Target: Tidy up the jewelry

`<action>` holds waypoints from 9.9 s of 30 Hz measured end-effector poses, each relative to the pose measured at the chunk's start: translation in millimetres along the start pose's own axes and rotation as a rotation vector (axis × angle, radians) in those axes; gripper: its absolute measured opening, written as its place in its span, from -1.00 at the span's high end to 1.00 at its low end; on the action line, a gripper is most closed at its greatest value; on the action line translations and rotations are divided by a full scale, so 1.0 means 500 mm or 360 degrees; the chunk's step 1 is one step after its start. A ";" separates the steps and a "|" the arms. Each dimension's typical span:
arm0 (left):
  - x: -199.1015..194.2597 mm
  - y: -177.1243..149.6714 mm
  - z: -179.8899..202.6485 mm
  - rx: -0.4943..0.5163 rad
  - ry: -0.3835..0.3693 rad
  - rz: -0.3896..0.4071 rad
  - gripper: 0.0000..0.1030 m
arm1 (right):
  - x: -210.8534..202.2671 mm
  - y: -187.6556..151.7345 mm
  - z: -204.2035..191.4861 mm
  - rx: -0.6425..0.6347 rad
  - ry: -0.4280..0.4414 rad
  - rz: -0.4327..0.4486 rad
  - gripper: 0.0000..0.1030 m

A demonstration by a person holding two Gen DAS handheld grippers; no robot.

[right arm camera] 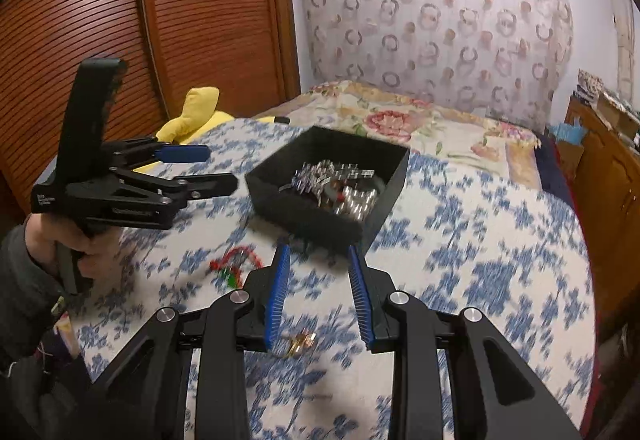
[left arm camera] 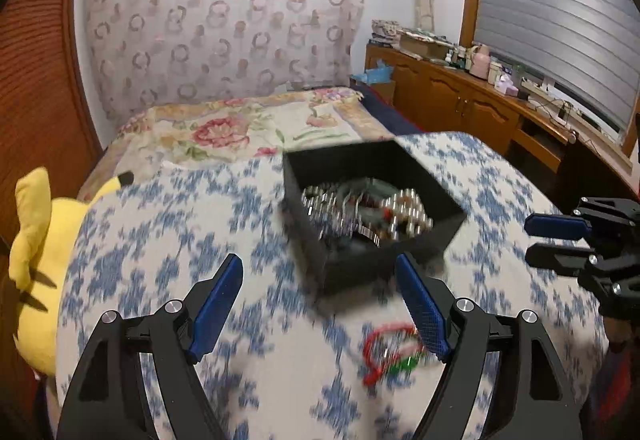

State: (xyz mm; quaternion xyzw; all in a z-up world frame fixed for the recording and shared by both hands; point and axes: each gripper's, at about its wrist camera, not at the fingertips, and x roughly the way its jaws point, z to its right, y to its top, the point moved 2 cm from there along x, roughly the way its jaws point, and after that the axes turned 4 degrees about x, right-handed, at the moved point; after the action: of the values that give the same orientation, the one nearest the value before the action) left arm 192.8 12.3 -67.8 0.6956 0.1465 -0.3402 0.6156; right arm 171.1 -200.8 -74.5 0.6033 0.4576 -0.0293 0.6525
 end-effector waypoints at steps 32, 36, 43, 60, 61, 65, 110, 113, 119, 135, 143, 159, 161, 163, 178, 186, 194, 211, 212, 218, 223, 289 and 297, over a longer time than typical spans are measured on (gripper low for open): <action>0.064 -0.061 0.151 0.0418 -0.0064 -0.0259 0.08 | 0.015 -0.146 0.015 0.0129 -0.0040 -0.0182 -0.04; 0.075 -0.054 0.161 0.0445 -0.0095 -0.0270 0.35 | 0.015 -0.146 0.015 0.0131 -0.0038 -0.0182 -0.04; 0.074 -0.049 0.158 0.0399 -0.0166 -0.0243 0.95 | 0.014 -0.147 0.014 0.0130 -0.0037 -0.0181 -0.04; -0.068 -0.006 0.063 0.0087 -0.0218 0.0040 0.96 | 0.020 -0.141 -0.009 0.0052 -0.0038 -0.0212 -0.04; -0.071 -0.005 0.059 0.0068 -0.0238 0.0045 0.96 | 0.021 -0.140 -0.010 0.0048 -0.0036 -0.0213 -0.04; -0.075 -0.008 0.049 0.0045 -0.0240 0.0044 0.96 | 0.022 -0.137 -0.016 0.0039 -0.0025 -0.0214 -0.04; -0.048 -0.163 -0.129 -0.0233 -0.0048 -0.0147 0.95 | 0.254 0.000 -0.273 -0.0558 0.0346 -0.0388 0.51; -0.051 -0.162 -0.131 -0.0238 -0.0039 -0.0138 0.95 | 0.259 0.003 -0.270 -0.0548 0.0342 -0.0387 0.75; -0.054 -0.153 -0.127 -0.0237 -0.0020 -0.0124 0.95 | 0.228 0.013 -0.245 -0.0473 0.0326 -0.0296 0.77; -0.067 -0.130 -0.101 -0.0233 -0.0027 -0.0051 0.96 | 0.160 0.019 -0.207 -0.0398 0.0292 -0.0193 0.99; -0.075 -0.125 -0.115 -0.0262 -0.0030 -0.0030 0.96 | 0.223 -0.002 -0.241 -0.0364 0.0314 -0.0302 0.88; -0.139 -0.039 -0.071 -0.0214 -0.0138 0.0113 0.96 | 0.160 0.006 -0.249 -0.0419 0.0340 -0.0203 -0.07; -0.145 -0.028 -0.060 -0.0198 -0.0152 0.0128 0.96 | 0.159 0.006 -0.241 -0.0394 0.0339 -0.0196 -0.07; -0.150 -0.018 -0.050 -0.0184 -0.0169 0.0142 0.96 | 0.161 0.008 -0.232 -0.0367 0.0346 -0.0193 -0.07; -0.171 0.006 -0.043 -0.0145 -0.0129 0.0197 0.96 | 0.225 0.017 -0.227 -0.0262 0.0403 -0.0276 -0.07; -0.163 -0.032 -0.104 -0.0233 -0.0067 0.0165 0.96 | 0.267 0.007 -0.261 -0.0408 0.0257 -0.0358 0.30; -0.154 -0.052 -0.128 -0.0260 -0.0032 0.0137 0.96 | 0.241 -0.006 -0.270 -0.0491 0.0270 -0.0378 0.80; -0.104 0.046 -0.065 -0.0133 -0.0055 0.0199 0.96 | 0.096 0.144 -0.064 -0.0290 0.0001 -0.0030 0.80; -0.099 0.057 -0.061 -0.0122 -0.0054 0.0203 0.96 | 0.103 0.151 -0.052 -0.0275 -0.0012 -0.0031 0.80; -0.046 0.115 -0.035 -0.0085 -0.0088 0.0207 0.96 | 0.159 0.169 0.007 -0.0152 -0.0035 -0.0073 0.78; 0.009 0.138 -0.012 -0.0071 -0.0105 0.0176 0.95 | 0.184 0.164 0.024 -0.0098 -0.0024 -0.0102 0.45; 0.023 -0.076 0.139 0.0187 -0.0259 -0.0180 0.65 | 0.090 -0.098 -0.019 -0.0158 -0.0086 -0.0291 0.50; 0.010 -0.063 0.127 0.0162 -0.0258 -0.0134 0.65 | 0.094 -0.100 -0.021 -0.0198 -0.0081 -0.0322 0.68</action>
State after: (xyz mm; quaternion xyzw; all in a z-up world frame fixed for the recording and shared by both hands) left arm 158.3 -43.4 -95.5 0.6895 0.1078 -0.4278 0.5744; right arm 163.0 -181.6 -140.9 0.5114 0.5005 -0.0819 0.6937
